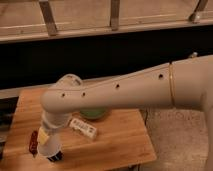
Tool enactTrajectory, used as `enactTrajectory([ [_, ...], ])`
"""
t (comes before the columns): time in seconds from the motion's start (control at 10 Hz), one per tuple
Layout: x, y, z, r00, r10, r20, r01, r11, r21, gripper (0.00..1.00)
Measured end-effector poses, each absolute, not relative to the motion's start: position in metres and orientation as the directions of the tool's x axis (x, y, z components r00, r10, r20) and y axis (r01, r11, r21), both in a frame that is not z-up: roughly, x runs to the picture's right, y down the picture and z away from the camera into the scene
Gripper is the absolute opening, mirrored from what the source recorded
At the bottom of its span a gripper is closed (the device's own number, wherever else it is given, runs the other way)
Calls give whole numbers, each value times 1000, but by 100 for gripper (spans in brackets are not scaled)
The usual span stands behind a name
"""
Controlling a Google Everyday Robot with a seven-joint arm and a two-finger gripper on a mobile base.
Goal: Place the ceramic cup over the eraser
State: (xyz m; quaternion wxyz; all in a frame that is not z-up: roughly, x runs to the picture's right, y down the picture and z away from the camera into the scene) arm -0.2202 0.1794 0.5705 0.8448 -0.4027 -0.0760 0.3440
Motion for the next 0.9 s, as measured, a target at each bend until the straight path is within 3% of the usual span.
enactTrajectory([
  [0.3,-221,180,570,753,642,-148,-519,439,-733,78],
  [0.9,-221,179,570,752,642,-148,-519,439,-733,80],
])
